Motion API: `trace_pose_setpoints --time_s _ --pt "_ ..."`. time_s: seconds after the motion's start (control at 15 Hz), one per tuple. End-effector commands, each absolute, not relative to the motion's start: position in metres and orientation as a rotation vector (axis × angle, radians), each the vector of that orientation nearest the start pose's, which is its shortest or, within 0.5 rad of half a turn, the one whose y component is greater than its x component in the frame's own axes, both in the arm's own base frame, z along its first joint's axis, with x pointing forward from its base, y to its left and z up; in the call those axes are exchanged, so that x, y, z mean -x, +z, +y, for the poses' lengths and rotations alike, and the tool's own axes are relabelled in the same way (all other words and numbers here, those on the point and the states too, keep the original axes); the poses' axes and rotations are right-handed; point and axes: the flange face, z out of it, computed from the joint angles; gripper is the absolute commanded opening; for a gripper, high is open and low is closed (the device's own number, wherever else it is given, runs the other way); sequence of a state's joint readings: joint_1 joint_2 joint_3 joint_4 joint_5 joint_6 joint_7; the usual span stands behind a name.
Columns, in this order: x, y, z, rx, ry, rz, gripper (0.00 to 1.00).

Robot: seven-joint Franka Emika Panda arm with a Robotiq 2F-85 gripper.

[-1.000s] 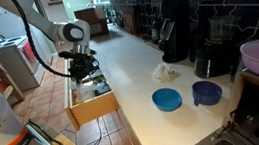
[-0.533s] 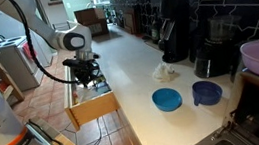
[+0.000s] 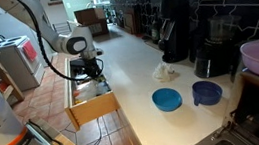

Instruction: Put the white bag in the open drawer.

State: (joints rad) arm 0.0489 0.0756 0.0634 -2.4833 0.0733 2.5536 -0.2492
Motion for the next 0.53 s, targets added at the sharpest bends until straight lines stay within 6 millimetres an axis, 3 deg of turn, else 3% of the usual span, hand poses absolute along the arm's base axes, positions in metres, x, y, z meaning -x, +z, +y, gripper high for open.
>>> trace_pose_setpoints --time_s 0.0,0.47 --pt "-0.489 0.249 0.072 3.015 -0.106 -0.448 0.0" --pt "-0.516 0.249 0.125 2.884 -0.284 -0.553 0.0"
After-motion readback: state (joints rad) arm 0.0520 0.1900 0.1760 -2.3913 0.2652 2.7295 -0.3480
